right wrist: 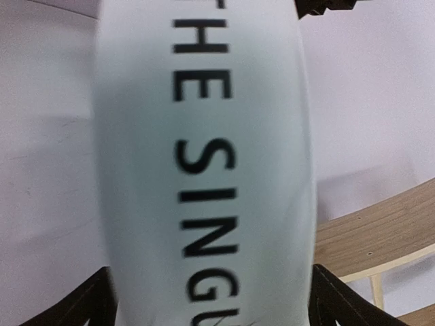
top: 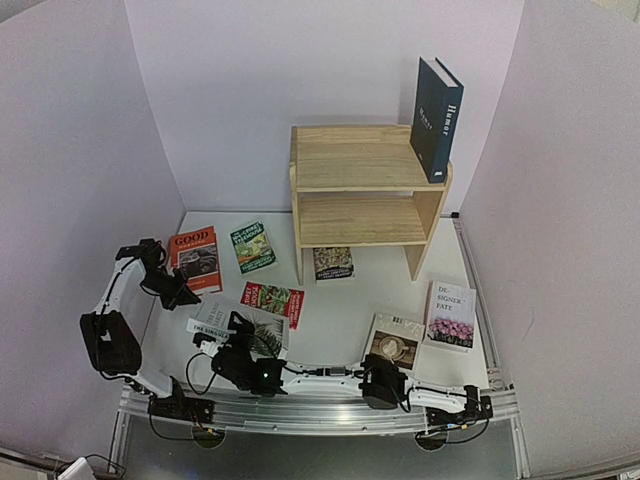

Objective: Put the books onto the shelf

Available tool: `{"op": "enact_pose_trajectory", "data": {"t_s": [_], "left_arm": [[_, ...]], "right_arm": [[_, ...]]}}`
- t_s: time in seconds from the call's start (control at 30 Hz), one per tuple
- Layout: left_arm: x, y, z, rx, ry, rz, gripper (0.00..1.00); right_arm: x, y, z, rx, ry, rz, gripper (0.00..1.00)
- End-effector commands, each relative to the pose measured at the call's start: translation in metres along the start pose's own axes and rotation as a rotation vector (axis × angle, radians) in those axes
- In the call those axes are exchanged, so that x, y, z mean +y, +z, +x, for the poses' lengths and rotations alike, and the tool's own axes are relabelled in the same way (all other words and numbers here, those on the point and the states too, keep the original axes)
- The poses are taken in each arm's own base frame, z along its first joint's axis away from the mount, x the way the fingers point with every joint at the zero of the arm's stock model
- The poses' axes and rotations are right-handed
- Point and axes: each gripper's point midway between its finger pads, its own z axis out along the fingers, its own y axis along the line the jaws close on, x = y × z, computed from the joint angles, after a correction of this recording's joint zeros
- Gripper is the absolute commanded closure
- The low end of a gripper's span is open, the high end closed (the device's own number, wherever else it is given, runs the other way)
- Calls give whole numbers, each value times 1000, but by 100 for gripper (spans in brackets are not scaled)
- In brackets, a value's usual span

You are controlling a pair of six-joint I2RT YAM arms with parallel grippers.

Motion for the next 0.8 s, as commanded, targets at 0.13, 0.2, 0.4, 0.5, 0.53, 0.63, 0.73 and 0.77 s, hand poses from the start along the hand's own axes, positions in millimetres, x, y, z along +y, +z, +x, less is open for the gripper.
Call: {"op": "enact_pose_trajectory", "data": {"t_s": [0.13, 0.2, 0.4, 0.5, 0.53, 0.63, 0.73, 0.77], "left_arm": [[-1, -4, 7, -5, 2, 16, 100], [-2, -4, 6, -6, 6, 19, 100], [-3, -6, 5, -16, 17, 25, 100], [-4, -6, 6, -19, 24, 28, 100], [-4, -6, 7, -19, 23, 29, 100], [-3, -6, 9, -14, 17, 31, 100], [-1, -5, 11, -9, 14, 30, 100], [-1, -5, 11, -9, 13, 29, 100]], "right_arm": [[-33, 8, 0, 36, -90, 120, 2], [-35, 7, 2, 31, -69, 107, 5], [-7, 0, 4, -43, 0, -146, 26], [-11, 2, 5, -25, 50, -192, 37], [-11, 3, 6, -18, 46, -183, 39], [-16, 9, 12, 9, 23, -133, 48], [-21, 9, 10, 14, 25, -110, 53], [-23, 9, 9, 13, 34, -106, 56]]}}
